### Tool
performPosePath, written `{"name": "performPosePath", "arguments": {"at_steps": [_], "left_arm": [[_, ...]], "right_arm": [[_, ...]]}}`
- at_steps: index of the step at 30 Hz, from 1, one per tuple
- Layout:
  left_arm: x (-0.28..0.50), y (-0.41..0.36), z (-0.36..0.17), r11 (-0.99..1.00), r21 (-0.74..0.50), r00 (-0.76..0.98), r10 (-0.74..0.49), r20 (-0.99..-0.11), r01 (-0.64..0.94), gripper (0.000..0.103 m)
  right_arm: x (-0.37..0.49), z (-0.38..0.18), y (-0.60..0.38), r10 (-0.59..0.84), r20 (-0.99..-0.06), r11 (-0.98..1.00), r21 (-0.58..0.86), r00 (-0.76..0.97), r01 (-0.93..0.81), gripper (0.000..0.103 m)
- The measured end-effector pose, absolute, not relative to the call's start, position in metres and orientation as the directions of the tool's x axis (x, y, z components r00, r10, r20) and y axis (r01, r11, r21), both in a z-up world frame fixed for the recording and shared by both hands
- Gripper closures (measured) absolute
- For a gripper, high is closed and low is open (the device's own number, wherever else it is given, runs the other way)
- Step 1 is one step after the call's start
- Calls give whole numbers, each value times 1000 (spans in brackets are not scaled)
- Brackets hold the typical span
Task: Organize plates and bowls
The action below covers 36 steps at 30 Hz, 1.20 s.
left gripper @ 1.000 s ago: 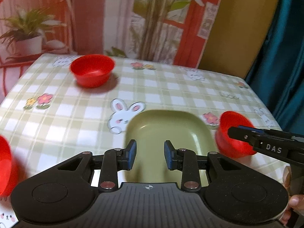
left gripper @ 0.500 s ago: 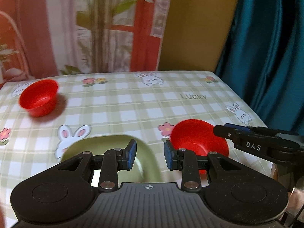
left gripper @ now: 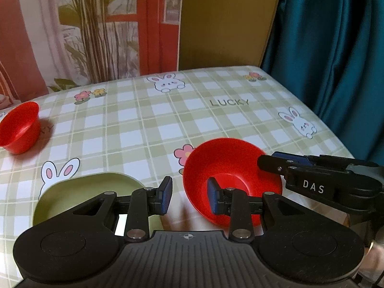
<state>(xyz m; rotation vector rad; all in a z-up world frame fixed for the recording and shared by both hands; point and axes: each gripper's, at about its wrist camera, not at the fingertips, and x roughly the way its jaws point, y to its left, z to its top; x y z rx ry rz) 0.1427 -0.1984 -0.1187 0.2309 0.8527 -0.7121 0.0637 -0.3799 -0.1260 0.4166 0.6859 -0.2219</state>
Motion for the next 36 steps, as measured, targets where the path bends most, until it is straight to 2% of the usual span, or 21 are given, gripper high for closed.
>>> {"name": "performPosePath", "arguments": {"at_steps": [13,16,20,22,36], "left_arm": [[145,-215,-134,740,-73,413,-452,-791,669,70],[146,-217,-137,741,-79,403,-448,-798,667,70],[146,-218,-139,746,-64,417,-439,-796,663,81],[148,-218,-139,748,-62,418,-436,-797,661,83],[145,-215,-131,743,-72,422,-454,-785,665,83]], "right_arm": [[68,-139,-385,-5,-661,876,360,751,322,95],[70,-139,-384,-1,-662,877,360,749,319,95],[70,-139,-383,-4,-663,877,358,749,321,95],[70,-139,-383,-5,-664,874,360,748,326,95],[70,-128,-383,-20,-653,872,359,757,333,95]]}}
